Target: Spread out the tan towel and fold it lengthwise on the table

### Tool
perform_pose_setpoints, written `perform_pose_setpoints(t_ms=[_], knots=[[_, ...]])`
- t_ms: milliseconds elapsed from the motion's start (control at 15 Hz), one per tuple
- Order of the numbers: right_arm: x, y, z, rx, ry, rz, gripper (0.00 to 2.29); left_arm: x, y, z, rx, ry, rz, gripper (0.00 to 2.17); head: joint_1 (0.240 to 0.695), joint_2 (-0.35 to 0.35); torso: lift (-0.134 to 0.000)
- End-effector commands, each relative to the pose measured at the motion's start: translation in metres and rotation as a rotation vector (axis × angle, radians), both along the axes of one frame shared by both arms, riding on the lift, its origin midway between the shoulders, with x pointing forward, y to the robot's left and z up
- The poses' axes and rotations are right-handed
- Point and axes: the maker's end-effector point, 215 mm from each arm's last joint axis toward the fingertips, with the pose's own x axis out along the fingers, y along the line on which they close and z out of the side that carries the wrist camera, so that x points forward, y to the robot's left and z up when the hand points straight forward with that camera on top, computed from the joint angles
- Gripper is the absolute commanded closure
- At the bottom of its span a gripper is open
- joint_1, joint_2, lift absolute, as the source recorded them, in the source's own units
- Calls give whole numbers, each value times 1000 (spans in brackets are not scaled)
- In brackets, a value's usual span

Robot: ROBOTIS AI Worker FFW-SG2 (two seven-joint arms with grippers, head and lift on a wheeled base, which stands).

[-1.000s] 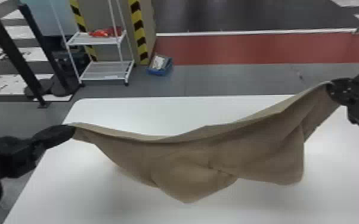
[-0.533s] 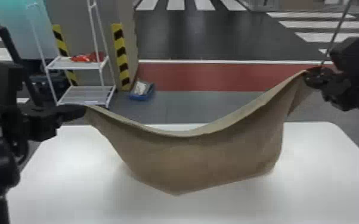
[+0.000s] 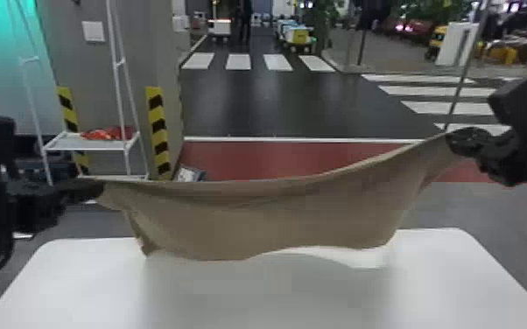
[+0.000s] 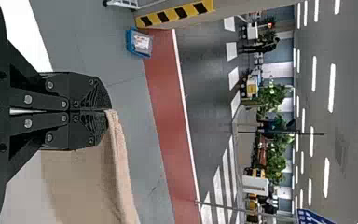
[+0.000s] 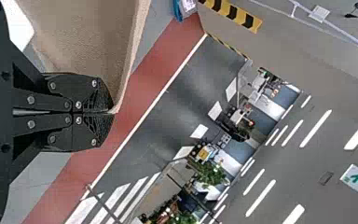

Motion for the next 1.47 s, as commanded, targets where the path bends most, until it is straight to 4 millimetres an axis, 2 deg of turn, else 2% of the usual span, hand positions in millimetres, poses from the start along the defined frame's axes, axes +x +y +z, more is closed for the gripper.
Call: perform_pose_setpoints(t_ms=[0,133,200,267,333,467,600,800,933,1133,1267,1333,1400], knots=[[-43,-18,-31,-9,20,-4,1305,-43,12,-40,59,-4,-8,2007,419,-63,-124],[-86,-20,-56,-49,33,33,1305,-88,31,-58,79,-17,-7,2010,466,-73,-124],[-107,-19,-70,-88,43,62,1305,-108,36,-66,108,-23,-19,2010,526,-71,-124],[-121,-21,-79,-110,52,69,1305,-121,39,-68,130,-30,-27,2010,558,-68,-124],[-128,-24,-81,-106,57,67,1305,-133,41,-64,138,-34,-32,2010,584,-66,-124],[-130,-32,-78,-78,59,60,1305,-142,41,-49,150,-55,-33,2010,639,-67,-124],[-124,-35,-67,-52,52,39,1305,-136,41,-42,134,-56,-21,2010,643,-72,-124],[-112,-29,-60,-60,44,52,1305,-125,44,-32,133,-74,-3,2007,624,-76,-124],[-91,-46,-55,-2,65,-2,1305,-102,32,-28,122,-58,-2,2007,602,-70,-124],[-64,-62,-30,40,43,-47,1305,-62,16,-13,131,-62,-8,2007,565,-91,-124],[-62,-78,-11,36,30,-68,1305,-56,7,-12,124,-46,-7,2007,516,-113,-124],[-66,-89,-8,61,34,-85,1305,-58,3,-14,121,-40,-10,2007,503,-122,-124],[-73,-96,-12,81,43,-89,1305,-67,1,-17,130,-39,-10,2007,494,-132,-124]])
